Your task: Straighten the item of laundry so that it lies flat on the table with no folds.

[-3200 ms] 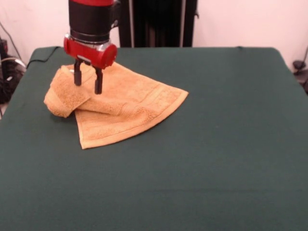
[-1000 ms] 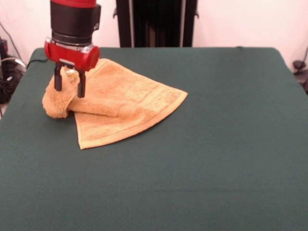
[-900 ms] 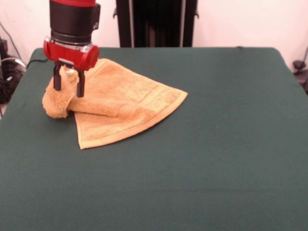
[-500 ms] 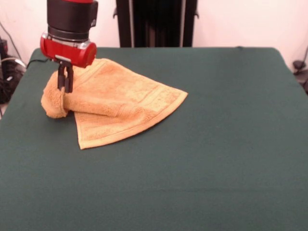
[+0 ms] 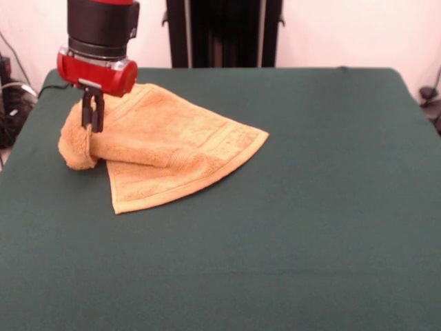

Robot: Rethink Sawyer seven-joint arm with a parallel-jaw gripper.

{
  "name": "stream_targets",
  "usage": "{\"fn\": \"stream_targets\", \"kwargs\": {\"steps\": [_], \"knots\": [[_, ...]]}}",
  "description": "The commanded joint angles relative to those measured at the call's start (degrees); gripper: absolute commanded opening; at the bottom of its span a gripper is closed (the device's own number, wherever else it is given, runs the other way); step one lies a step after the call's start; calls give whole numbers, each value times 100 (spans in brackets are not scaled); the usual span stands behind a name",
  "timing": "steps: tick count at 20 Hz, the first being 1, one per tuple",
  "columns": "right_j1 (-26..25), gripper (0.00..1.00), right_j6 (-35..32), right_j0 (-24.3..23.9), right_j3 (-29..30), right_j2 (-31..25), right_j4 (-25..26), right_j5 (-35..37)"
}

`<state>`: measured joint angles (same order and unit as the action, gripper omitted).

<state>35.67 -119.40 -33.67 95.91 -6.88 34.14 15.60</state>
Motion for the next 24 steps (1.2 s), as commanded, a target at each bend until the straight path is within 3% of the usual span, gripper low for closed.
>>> {"fn": "stream_targets", "kwargs": {"steps": [1, 13, 24], "knots": [[-119, 0, 574, -84, -7, -336, 263, 495], [14, 0, 1430, -647, 67, -865, 313, 978], [26, 0, 1444, -826, 122, -1135, 391, 1140]]}}
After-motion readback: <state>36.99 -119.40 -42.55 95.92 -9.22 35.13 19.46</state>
